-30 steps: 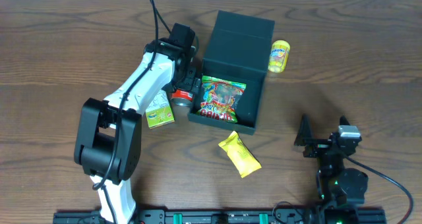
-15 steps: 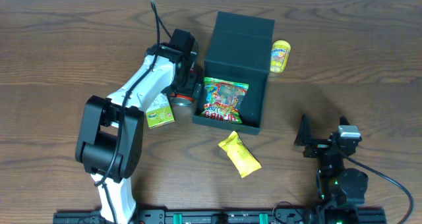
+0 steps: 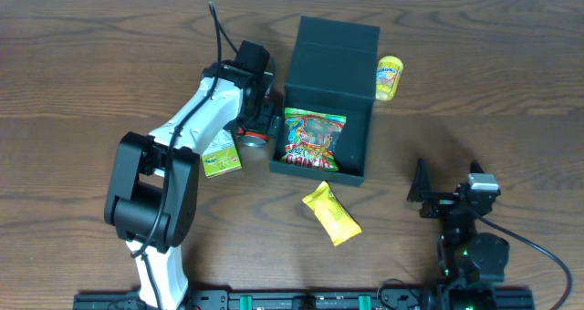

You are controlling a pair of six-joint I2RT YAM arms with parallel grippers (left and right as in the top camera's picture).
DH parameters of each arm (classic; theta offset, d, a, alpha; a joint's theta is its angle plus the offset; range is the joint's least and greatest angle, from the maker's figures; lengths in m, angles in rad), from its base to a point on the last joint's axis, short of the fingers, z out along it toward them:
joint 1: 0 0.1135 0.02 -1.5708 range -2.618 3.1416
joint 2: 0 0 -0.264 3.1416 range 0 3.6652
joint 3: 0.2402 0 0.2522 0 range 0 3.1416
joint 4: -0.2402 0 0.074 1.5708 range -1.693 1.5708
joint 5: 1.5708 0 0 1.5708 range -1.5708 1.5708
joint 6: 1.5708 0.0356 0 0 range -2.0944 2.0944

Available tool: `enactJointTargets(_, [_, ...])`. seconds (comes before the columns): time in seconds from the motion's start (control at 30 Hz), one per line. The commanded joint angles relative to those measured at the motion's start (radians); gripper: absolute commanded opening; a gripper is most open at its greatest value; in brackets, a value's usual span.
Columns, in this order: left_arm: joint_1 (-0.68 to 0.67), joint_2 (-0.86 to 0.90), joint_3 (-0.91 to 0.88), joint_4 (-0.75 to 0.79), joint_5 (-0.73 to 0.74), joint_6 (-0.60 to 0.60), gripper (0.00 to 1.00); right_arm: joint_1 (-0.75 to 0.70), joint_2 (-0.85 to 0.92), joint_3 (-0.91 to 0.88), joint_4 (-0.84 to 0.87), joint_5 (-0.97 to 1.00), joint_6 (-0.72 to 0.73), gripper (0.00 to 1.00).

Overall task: Pack container
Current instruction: 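Grasp the red chip can with the left gripper, then lift the red can and lower it into the black box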

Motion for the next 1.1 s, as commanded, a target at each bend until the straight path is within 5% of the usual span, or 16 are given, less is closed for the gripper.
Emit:
enactJointTargets(0.0, [-0.005,0.019,-0.007,-0.001,0.012,-0.010,0.83,0.014,-0.005,-0.002,-0.005,0.003,0.012,0.99])
enactJointTargets(0.4, [-0.005,0.019,-0.007,0.001,0.011,-0.010,0.60,0.014,-0.005,-0.002,-0.005,0.003,0.012,0.99])
enactJointTargets(1.07, [-0.005,-0.092,0.000,-0.050,0.004,-0.007,0.59,0.014,-0.005,-0.002,-0.005,0.003,0.012,0.99])
